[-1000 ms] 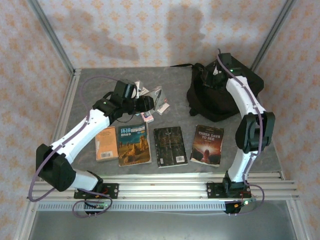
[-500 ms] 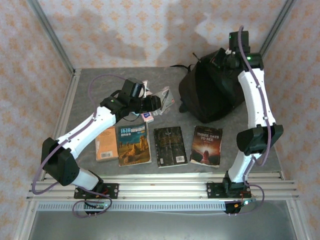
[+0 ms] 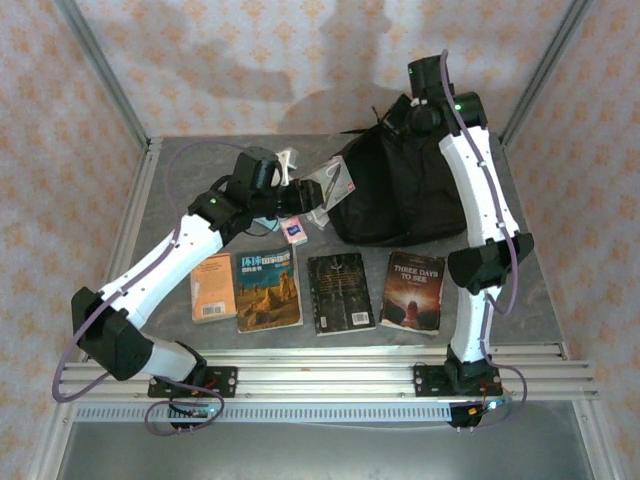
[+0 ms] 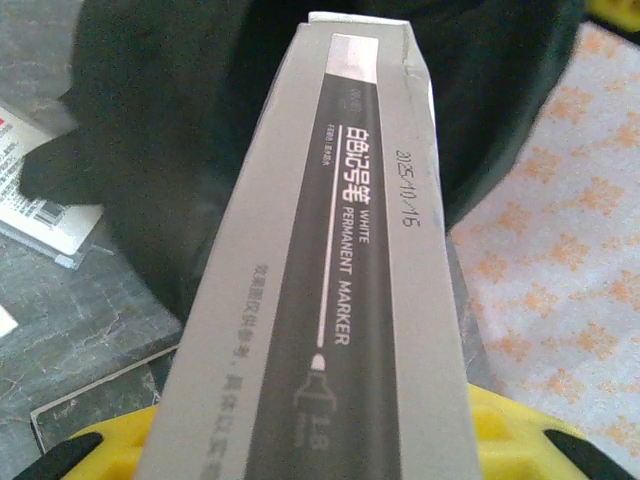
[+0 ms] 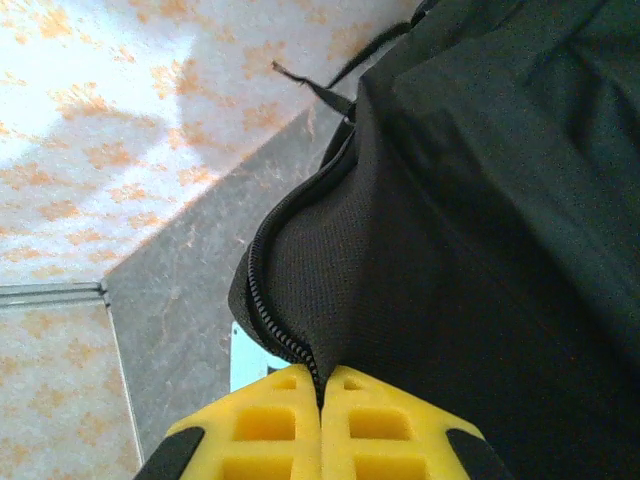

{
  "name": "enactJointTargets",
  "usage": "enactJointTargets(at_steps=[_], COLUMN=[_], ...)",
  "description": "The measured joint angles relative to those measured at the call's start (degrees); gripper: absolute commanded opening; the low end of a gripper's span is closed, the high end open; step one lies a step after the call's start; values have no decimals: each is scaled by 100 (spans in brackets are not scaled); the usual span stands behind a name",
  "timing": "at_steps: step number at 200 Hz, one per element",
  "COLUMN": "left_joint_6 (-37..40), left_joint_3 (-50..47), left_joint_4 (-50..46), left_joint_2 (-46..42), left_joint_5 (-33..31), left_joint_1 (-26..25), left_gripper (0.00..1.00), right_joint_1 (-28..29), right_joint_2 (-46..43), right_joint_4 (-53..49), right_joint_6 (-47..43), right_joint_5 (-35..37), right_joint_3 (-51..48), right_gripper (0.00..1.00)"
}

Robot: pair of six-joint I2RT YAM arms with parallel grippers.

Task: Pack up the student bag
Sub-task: Place the pencil case in the student bag.

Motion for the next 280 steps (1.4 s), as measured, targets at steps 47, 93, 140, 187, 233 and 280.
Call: enactJointTargets(at_steps=[47, 93, 140, 187, 233, 280], left_joint_6=[-33, -247, -474, -767, -929, -990], left_joint_3=[4, 293, 1025, 1287, 1287, 1283], left_joint_4=[146, 490, 688, 1270, 1825, 2090], left_joint_2=[4, 1279, 2413, 2656, 2664, 2664], left_joint_5=[44, 275, 439, 603, 815, 918], left_joint_1=[-2, -138, -197, -186, -190, -190], left_gripper=[37, 36, 34, 32, 32, 32], right_joint_1=[170, 299, 398, 420, 420, 264], right_joint_2=[7, 9, 7, -203, -861, -1661], right_joint_4=[-11, 17, 295, 876, 1207, 1617], right_joint_6=[122, 122, -234, -785, -1440, -1945], right_joint_5=[55, 68, 63, -44, 382, 219], right_joint_3=[-61, -142, -662, -1725, -2448, -3403], right_gripper=[0, 0, 0, 51, 89, 95])
